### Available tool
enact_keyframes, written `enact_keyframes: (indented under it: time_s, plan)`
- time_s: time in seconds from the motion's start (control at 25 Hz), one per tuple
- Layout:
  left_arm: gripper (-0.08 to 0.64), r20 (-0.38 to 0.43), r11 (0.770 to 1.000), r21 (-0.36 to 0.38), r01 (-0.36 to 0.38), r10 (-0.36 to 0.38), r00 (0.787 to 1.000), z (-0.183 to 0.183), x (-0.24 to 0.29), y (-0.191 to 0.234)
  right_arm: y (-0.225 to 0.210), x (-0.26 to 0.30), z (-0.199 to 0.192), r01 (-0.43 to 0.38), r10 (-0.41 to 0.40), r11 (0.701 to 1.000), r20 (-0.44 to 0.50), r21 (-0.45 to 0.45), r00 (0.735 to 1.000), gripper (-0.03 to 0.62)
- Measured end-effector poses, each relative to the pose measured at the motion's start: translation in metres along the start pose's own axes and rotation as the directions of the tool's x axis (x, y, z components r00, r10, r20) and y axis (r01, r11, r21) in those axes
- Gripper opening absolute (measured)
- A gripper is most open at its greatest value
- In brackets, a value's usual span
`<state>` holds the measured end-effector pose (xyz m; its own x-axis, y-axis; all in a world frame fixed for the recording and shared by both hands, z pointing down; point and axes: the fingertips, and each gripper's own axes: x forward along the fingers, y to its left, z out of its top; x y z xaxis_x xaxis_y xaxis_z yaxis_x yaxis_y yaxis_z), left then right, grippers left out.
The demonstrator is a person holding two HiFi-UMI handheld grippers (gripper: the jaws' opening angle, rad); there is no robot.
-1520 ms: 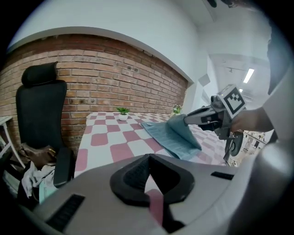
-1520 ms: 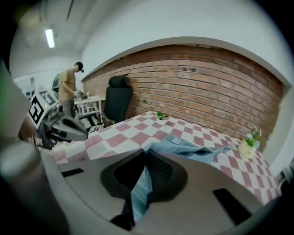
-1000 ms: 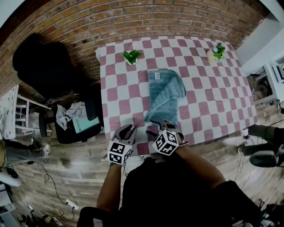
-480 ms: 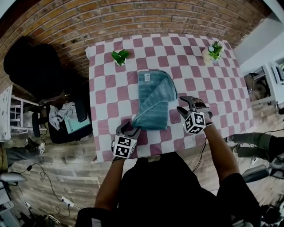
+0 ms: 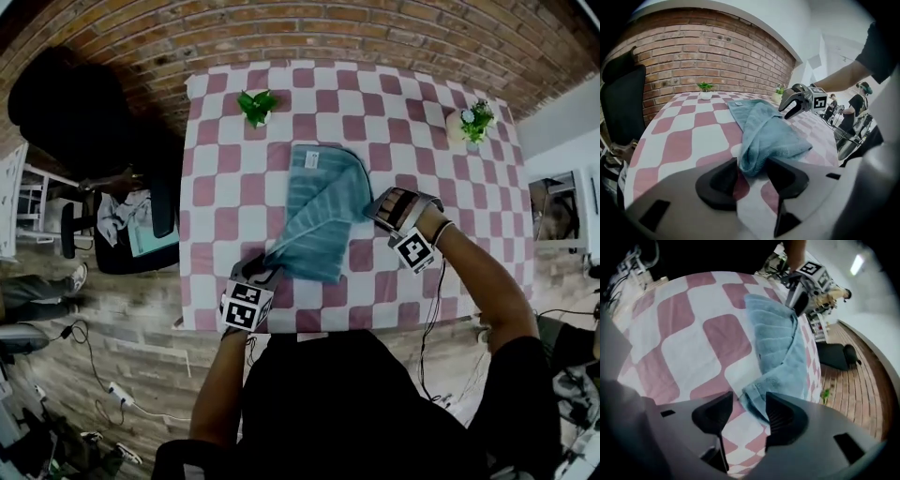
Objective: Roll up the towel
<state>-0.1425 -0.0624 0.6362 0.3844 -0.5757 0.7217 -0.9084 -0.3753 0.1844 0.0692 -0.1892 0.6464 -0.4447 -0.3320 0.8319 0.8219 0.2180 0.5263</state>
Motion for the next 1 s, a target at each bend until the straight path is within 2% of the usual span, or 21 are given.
enact_keyframes:
  time_s: [0.08,0.16,0.28,0.4,0.48,0.6,0.76,0.84,0.92,1.0]
  plan:
    - [0.193,-0.012,1.000,0.000,-0.011,0.011,1.000,-0.003,0.002,0.000,0.003,0.005,0.002,-0.058,0.065,0.987,0.042,-0.149,0.997,0.221]
    - [0.192,-0.023,1.000,0.001,-0.019,0.019,1.000,-0.003,0.005,-0.001,0.007,0.008,0.005,-0.131,0.153,0.961,0.071,-0.242,0.986,0.223]
    - [0.190,-0.033,1.000,-0.002,-0.021,0.021,0.999,-0.003,0.006,-0.001,0.011,0.014,0.003,-0.226,0.265,0.924,0.093,-0.308,0.960,0.210]
    - [0.187,-0.037,1.000,-0.005,-0.019,0.019,0.999,-0.003,0.006,0.000,0.015,0.015,-0.002,-0.263,0.325,0.891,0.115,-0.371,0.939,0.180]
    - [0.182,-0.040,1.000,-0.008,-0.019,0.018,0.999,-0.003,0.006,0.000,0.021,0.013,-0.004,-0.282,0.356,0.883,0.142,-0.376,0.924,0.134]
    - [0.143,-0.043,1.000,-0.015,-0.009,0.008,0.999,-0.003,0.005,-0.004,0.022,0.013,-0.009,-0.285,0.352,0.909,0.193,-0.304,0.916,0.056]
    - [0.047,-0.032,0.999,0.019,-0.030,0.030,0.999,0.001,0.003,-0.009,0.015,0.009,-0.011,-0.274,0.315,0.940,0.213,-0.202,0.925,0.043]
    - [0.034,-0.024,0.999,0.035,-0.029,0.030,0.999,0.006,-0.001,-0.014,0.009,0.004,-0.017,-0.259,0.286,0.955,0.219,-0.143,0.933,0.043]
    - [0.031,-0.014,0.999,0.039,-0.014,0.014,1.000,0.010,-0.006,-0.021,-0.001,-0.005,-0.024,-0.252,0.252,0.967,0.242,-0.030,0.937,0.043]
    - [0.032,-0.003,0.999,0.053,-0.001,0.001,1.000,0.015,-0.015,-0.029,-0.015,-0.019,-0.029,-0.277,0.229,0.952,0.294,0.133,0.928,0.043]
